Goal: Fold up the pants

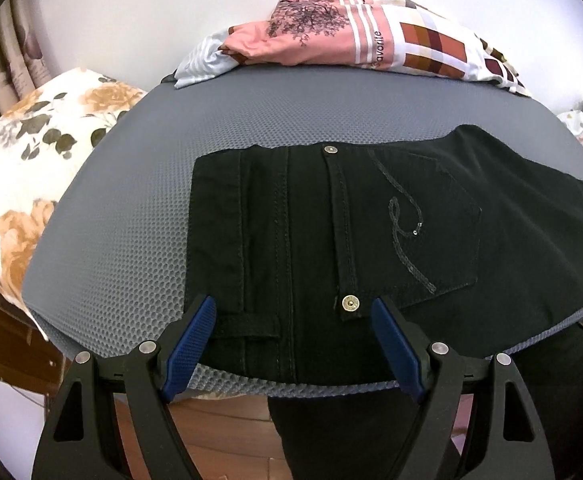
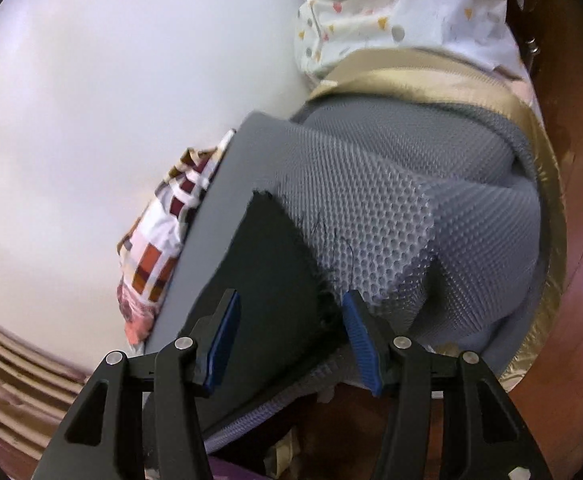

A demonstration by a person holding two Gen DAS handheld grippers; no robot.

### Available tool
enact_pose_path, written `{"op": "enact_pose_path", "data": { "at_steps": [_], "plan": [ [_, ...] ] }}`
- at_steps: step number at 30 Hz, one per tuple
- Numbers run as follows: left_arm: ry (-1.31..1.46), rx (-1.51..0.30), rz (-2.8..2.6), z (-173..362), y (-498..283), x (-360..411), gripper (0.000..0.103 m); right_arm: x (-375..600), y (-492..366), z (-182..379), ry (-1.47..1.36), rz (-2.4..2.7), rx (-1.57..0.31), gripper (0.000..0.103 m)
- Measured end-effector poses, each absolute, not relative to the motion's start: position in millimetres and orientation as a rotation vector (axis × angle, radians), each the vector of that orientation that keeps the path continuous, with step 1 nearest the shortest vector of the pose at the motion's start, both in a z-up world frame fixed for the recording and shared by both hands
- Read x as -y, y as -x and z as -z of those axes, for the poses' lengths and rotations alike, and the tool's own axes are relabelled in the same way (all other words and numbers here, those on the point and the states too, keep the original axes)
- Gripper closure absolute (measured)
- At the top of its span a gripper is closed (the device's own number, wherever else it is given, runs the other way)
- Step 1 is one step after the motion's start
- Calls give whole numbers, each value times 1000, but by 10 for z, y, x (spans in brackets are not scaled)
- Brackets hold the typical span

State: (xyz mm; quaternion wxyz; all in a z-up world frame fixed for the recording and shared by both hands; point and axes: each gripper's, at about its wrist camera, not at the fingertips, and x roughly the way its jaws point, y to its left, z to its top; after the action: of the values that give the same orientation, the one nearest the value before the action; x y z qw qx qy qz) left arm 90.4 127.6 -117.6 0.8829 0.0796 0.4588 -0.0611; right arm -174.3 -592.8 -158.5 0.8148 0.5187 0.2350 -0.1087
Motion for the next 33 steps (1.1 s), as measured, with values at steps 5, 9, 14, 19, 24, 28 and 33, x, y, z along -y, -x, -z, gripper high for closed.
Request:
{"op": "enact_pose_path", "data": {
  "at_steps": [5,9,14,19,24,28,33],
  "plan": [
    [-139,-957,135,1165,-911,-1309,23,5826,1792,1596,-1214,186,-508,59],
    [-134,-955,138,1159,-910,-1314,23,5729,1737,1670,-1225,173,-559,61],
    [-145,-956,136,1153,-909,-1300,23,5750,1703,1758,-1262,188,-563,62],
    [-137,-959,138,1167,-909,-1300,23,5767,1700,1825,-1300,216,-578,89],
    [-149,-960,134,1175,-900,-1285,23,5704,1698,1783,-1247,242,-576,98],
    [-146,-959,135,1181,-902,-1301,23,5688,1755,1770,-1230,260,-593,99],
    [-161,-963,132,1192,-896,-1294,23,5784,1810,1957,-1361,221,-560,96]
  ]
}}
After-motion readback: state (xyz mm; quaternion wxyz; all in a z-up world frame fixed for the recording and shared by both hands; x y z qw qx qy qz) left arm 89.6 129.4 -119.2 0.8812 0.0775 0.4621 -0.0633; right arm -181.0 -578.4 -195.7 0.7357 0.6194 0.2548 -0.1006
